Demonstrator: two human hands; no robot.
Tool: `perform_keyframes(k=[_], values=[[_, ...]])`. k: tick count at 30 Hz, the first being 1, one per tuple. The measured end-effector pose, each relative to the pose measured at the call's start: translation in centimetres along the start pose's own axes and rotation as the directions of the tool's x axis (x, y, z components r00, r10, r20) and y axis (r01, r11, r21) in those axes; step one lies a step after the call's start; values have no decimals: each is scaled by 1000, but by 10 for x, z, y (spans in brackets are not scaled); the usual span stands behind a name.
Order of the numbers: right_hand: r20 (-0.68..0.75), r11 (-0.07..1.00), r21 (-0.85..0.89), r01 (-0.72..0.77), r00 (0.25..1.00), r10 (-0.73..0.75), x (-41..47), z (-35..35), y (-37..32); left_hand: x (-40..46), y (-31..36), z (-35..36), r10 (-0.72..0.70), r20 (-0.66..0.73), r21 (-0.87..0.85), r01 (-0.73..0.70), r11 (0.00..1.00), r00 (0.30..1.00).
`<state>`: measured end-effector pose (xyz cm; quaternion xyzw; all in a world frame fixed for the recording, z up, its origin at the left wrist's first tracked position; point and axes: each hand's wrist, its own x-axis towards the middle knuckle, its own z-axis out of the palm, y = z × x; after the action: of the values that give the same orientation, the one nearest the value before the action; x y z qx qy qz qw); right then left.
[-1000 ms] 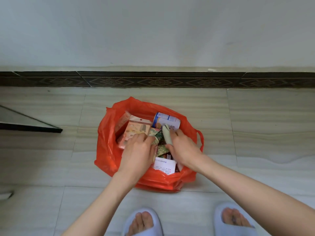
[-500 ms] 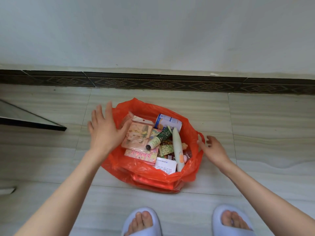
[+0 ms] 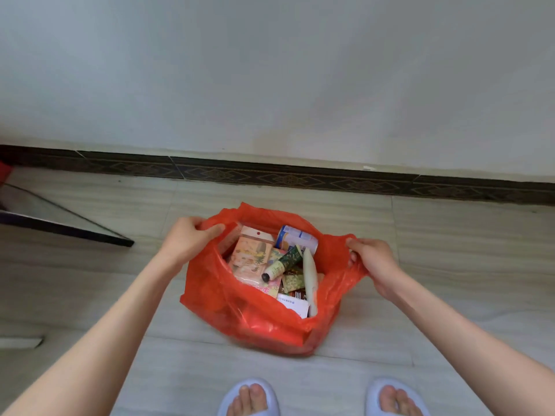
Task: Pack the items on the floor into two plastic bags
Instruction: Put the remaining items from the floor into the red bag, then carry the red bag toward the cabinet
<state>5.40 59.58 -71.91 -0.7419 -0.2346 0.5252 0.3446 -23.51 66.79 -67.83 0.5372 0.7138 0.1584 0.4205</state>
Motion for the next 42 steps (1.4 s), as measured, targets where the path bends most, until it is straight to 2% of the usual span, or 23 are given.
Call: perform_keyframes(k=[5, 10, 12, 14, 16, 18, 20, 21, 23, 25, 29, 31, 34, 37, 40, 42], values=[[43, 955, 52, 293, 955, -295, -37, 0, -95, -33, 32, -33, 250, -160, 128, -231, 965, 955], [68, 934, 68, 351, 932, -355, -93, -12, -126, -83, 45, -55, 482, -157, 329, -414, 849, 862], [73, 927, 69, 368, 925, -372, -112, -17, -133, -99, 43, -66, 539, -137, 367, -463, 807, 831], [110, 920, 37, 391, 913, -393, -130, -15, -136, -113, 40, -72, 548, -95, 396, -473, 787, 831], [164, 916, -42, 399, 907, -387, -146, -9, -134, -122, 31, -73, 460, -10, 357, -426, 831, 888], [199, 919, -113, 377, 915, -351, -157, -3, -129, -124, 19, -70, 286, 52, 256, -289, 922, 957], [215, 931, -130, 340, 927, -308, -165, -2, -128, -122, 9, -68, 105, 71, 17, -106, 994, 992], [224, 939, -130, 318, 932, -284, -168, -3, -128, -120, 5, -67, 27, 89, -150, -13, 989, 996], [276, 946, -161, 280, 933, -229, -171, -5, -130, -112, 2, -64, -77, 110, -421, 117, 900, 991], [347, 944, -209, 256, 922, -174, -170, -8, -130, -103, 3, -63, -106, 57, -512, 120, 850, 993], [407, 966, -194, 172, 910, -80, -152, -18, -134, -77, 22, -64, -112, -20, -657, 71, 750, 993], [449, 961, -219, 172, 892, -57, -138, -23, -136, -55, 32, -66, -142, 22, -701, 117, 704, 990], [517, 930, -287, 228, 854, -50, -108, -28, -133, -24, 47, -61, -159, 190, -736, 248, 630, 969], [503, 933, -309, 186, 864, -6, -84, -29, -136, -7, 61, -46, -244, 368, -611, 431, 664, 897], [435, 940, -314, 131, 900, 20, -85, -32, -138, -17, 68, -38, -349, 426, -490, 537, 687, 835], [406, 940, -340, 37, 907, 111, -97, -37, -147, -28, 78, -45, -403, 427, -403, 569, 716, 810]])
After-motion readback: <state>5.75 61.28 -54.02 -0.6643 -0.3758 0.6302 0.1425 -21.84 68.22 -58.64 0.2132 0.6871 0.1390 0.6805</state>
